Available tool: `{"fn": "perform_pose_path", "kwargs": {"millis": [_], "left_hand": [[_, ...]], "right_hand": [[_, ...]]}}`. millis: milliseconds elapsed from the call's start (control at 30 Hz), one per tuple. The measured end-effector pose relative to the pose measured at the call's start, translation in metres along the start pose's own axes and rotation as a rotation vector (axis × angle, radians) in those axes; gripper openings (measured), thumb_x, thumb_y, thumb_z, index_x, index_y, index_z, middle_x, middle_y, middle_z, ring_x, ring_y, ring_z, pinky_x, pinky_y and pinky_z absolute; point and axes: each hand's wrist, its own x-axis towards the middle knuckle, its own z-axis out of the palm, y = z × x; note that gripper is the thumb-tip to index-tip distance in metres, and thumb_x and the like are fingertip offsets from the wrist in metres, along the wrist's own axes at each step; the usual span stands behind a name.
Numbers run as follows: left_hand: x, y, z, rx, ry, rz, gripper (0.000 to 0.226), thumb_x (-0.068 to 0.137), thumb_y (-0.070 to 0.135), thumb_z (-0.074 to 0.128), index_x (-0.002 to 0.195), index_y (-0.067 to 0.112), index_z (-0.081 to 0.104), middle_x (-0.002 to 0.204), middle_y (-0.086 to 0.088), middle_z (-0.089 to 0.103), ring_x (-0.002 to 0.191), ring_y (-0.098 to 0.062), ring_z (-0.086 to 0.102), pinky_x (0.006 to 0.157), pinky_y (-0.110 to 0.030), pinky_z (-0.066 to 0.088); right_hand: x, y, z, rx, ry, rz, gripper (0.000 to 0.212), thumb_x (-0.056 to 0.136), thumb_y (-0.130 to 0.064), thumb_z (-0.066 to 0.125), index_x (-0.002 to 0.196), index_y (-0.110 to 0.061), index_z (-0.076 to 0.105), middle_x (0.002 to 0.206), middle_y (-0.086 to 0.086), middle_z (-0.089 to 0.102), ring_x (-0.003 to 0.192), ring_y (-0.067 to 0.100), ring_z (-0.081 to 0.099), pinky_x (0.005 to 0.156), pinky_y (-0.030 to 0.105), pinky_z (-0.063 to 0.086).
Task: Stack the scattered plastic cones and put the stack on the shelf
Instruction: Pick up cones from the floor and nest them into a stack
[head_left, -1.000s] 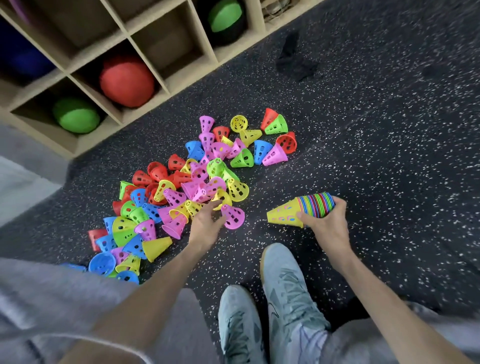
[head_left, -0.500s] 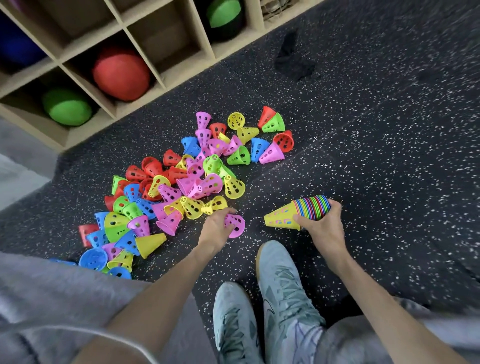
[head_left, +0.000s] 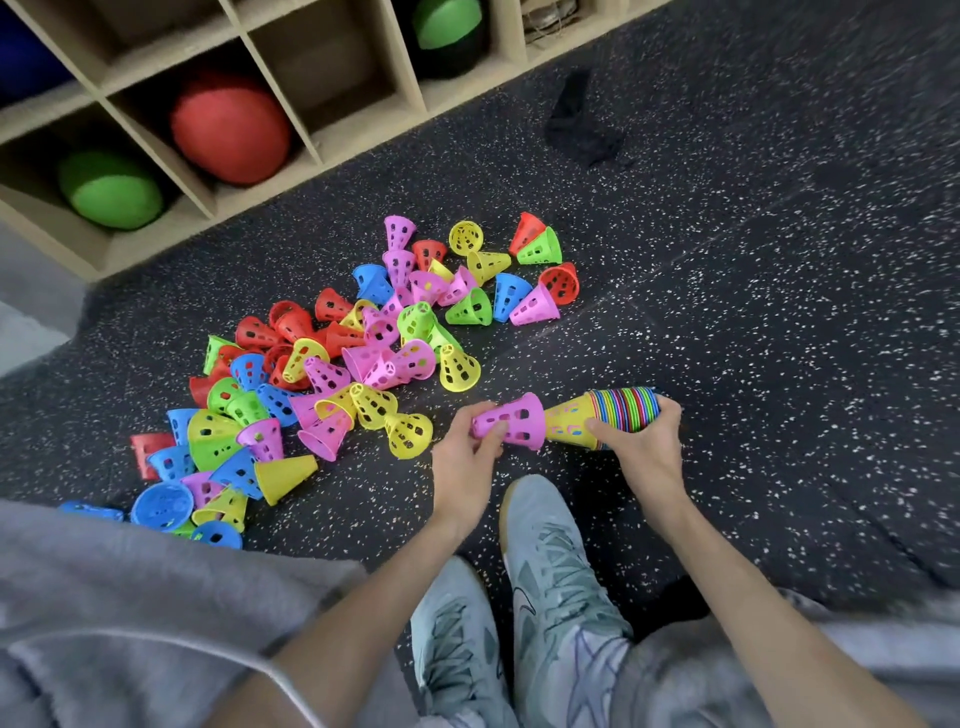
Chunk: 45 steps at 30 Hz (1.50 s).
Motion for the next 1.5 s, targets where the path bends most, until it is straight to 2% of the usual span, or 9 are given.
{"fn": "perform_pose_path", "kwargs": {"millis": [367, 667, 833, 967, 1133, 1267, 1367, 1433, 1500], "left_hand": [[-0.022, 0.014, 0.010, -0.057, -0.058, 0.009, 0.022, 0.090, 0.045, 0.070, 0.111, 0.049, 0.065, 0.099, 0.018, 0.075, 0.090, -0.013, 0.075, 0.085, -0.049, 0.061], [-0.016, 0.017, 0.007, 0.015, -0.098, 0.017, 0.023, 0.094, 0.031, 0.074, 0.116, 0.032, 0.069, 0.100, 0.014, 0.076, 0.084, -0.005, 0.069, 0.087, -0.043, 0.059], [0.004, 0.021, -0.002, 0.049, -0.134, -0.046, 0.015, 0.101, 0.041, 0.060, 0.109, 0.033, 0.071, 0.100, 0.015, 0.078, 0.093, -0.001, 0.069, 0.094, -0.046, 0.057], [0.034, 0.029, -0.016, 0.175, -0.111, 0.024, 0.019, 0.103, 0.033, 0.061, 0.117, 0.023, 0.070, 0.108, 0.015, 0.072, 0.098, 0.005, 0.064, 0.095, -0.030, 0.055], [0.088, 0.030, -0.034, 0.473, -0.031, 0.171, 0.032, 0.099, 0.026, 0.068, 0.130, 0.020, 0.065, 0.133, 0.001, 0.064, 0.126, -0.014, 0.054, 0.110, -0.031, 0.042], [0.125, 0.018, -0.036, 0.709, -0.150, 0.118, 0.059, 0.095, 0.027, 0.072, 0.149, 0.022, 0.048, 0.153, -0.005, 0.048, 0.141, -0.024, 0.046, 0.116, -0.036, 0.040], [0.137, 0.013, -0.032, 0.780, -0.270, 0.040, 0.066, 0.097, 0.022, 0.069, 0.156, 0.021, 0.039, 0.164, -0.005, 0.032, 0.125, -0.022, 0.060, 0.096, -0.019, 0.041], [0.143, 0.008, -0.030, 0.774, -0.218, 0.048, 0.061, 0.096, 0.016, 0.069, 0.152, 0.020, 0.045, 0.159, -0.010, 0.035, 0.086, -0.013, 0.067, 0.089, -0.021, 0.053], [0.149, 0.001, -0.029, 0.762, -0.154, 0.067, 0.050, 0.097, 0.009, 0.068, 0.144, 0.018, 0.054, 0.151, -0.012, 0.040, 0.069, -0.004, 0.057, 0.086, -0.023, 0.057]], "right_hand": [[-0.015, -0.003, 0.008, 0.117, -0.216, -0.074, 0.060, 0.083, -0.016, 0.083, 0.129, -0.014, 0.044, 0.106, -0.002, 0.059, 0.087, 0.005, 0.059, 0.071, 0.006, 0.047], [-0.012, -0.001, 0.008, 0.101, -0.208, -0.053, 0.068, 0.078, -0.011, 0.086, 0.128, -0.017, 0.041, 0.106, -0.001, 0.060, 0.086, 0.005, 0.060, 0.067, 0.006, 0.047], [-0.008, 0.003, 0.008, 0.083, -0.107, -0.035, 0.075, 0.074, -0.018, 0.089, 0.131, -0.020, 0.039, 0.103, -0.006, 0.059, 0.090, 0.010, 0.061, 0.077, 0.022, 0.047], [-0.001, 0.000, 0.003, 0.091, -0.012, -0.022, 0.076, 0.073, -0.025, 0.089, 0.127, -0.026, 0.036, 0.105, -0.006, 0.057, 0.091, 0.010, 0.059, 0.077, 0.023, 0.046], [0.006, -0.005, 0.004, 0.091, 0.041, -0.026, 0.082, 0.075, -0.023, 0.089, 0.136, -0.018, 0.036, 0.102, -0.010, 0.053, 0.089, 0.009, 0.057, 0.087, 0.032, 0.050], [0.007, -0.003, 0.008, 0.070, 0.022, -0.003, 0.083, 0.073, -0.024, 0.090, 0.136, -0.019, 0.036, 0.101, -0.010, 0.056, 0.091, 0.012, 0.060, 0.092, 0.039, 0.052], [0.009, 0.001, 0.011, 0.048, 0.000, 0.004, 0.081, 0.073, -0.025, 0.091, 0.132, -0.022, 0.036, 0.102, -0.009, 0.058, 0.094, 0.013, 0.061, 0.096, 0.042, 0.051], [0.011, 0.003, 0.013, 0.049, -0.003, 0.008, 0.080, 0.073, -0.024, 0.090, 0.131, -0.022, 0.036, 0.101, -0.010, 0.056, 0.091, 0.009, 0.059, 0.095, 0.040, 0.050], [0.013, 0.004, 0.015, 0.078, 0.008, 0.027, 0.081, 0.074, -0.020, 0.090, 0.135, -0.018, 0.036, 0.100, -0.010, 0.055, 0.087, 0.007, 0.058, 0.086, 0.032, 0.050]]}}
